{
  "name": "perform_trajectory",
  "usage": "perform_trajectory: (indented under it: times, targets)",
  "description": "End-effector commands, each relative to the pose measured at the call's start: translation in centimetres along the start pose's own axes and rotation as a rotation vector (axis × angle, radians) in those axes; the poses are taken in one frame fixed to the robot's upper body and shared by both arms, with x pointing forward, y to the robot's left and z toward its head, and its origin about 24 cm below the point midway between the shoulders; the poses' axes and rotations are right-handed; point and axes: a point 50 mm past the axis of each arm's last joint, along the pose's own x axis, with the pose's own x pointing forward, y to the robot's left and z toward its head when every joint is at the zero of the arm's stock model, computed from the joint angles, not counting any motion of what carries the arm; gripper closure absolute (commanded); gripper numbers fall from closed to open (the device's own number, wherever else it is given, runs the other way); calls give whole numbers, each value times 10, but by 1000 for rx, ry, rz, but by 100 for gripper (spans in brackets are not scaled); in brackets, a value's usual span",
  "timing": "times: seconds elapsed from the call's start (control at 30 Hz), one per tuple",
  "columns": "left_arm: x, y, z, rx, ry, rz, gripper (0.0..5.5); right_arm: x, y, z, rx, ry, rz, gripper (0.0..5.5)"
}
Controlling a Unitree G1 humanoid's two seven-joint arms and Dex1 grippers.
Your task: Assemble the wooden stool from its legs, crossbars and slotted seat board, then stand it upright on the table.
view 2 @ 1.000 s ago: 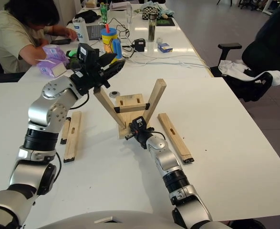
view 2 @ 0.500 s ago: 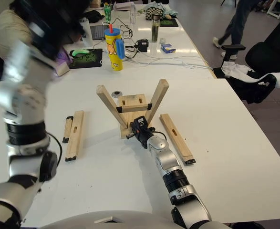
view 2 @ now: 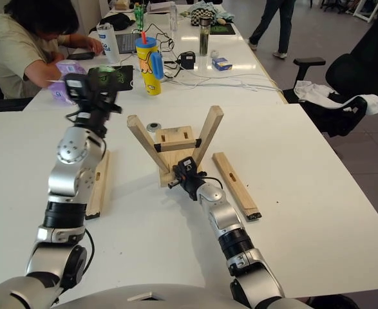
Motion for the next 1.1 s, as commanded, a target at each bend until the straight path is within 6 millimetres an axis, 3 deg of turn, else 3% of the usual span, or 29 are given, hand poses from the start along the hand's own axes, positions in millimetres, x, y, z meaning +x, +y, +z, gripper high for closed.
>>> perform_trajectory:
  times: [0.03, 0.13, 0.23, 0.47, 0.57, 0.67, 0.73, 0.8, 0.9, 1.0, 1.1]
  targets:
    - [-34, 20, 7, 106, 35, 104, 342, -6, 8, -10, -4, 36, 14, 550]
    - [-65, 19, -30, 99, 289, 82, 342, -7, 14, 12, -18, -30, 32, 550]
    - [-83, 9, -51, 48, 433, 46, 342, -3, 25, 27, -14, -39, 89, 550]
    - [-83, -13, -57, -7, 495, -4, 342, 21, 35, 44, -61, -29, 67, 550]
    - [-87, -15, -51, -25, 480, 9, 342, -5, 37, 51, -208, -92, 122, 550]
    - [-92, -12, -43, 2, 449, 27, 342, -56, 34, 60, -197, -172, 168, 550]
    - [-94, -5, -37, -2, 419, 85, 342, -85, 13, 62, -109, -227, 62, 550]
    - [-92, 6, -27, 28, 354, 160, 342, -109, -25, 71, -49, -316, -184, 550]
    - [-87, 24, -9, 110, 249, 265, 342, -134, -76, 91, -100, -391, -550, 550]
    - [-83, 27, -10, 144, 248, 293, 342, -134, -97, 107, -110, -412, -708, 550]
    - [-73, 18, -17, 127, 265, 247, 342, -110, -95, 125, -47, -452, -701, 550]
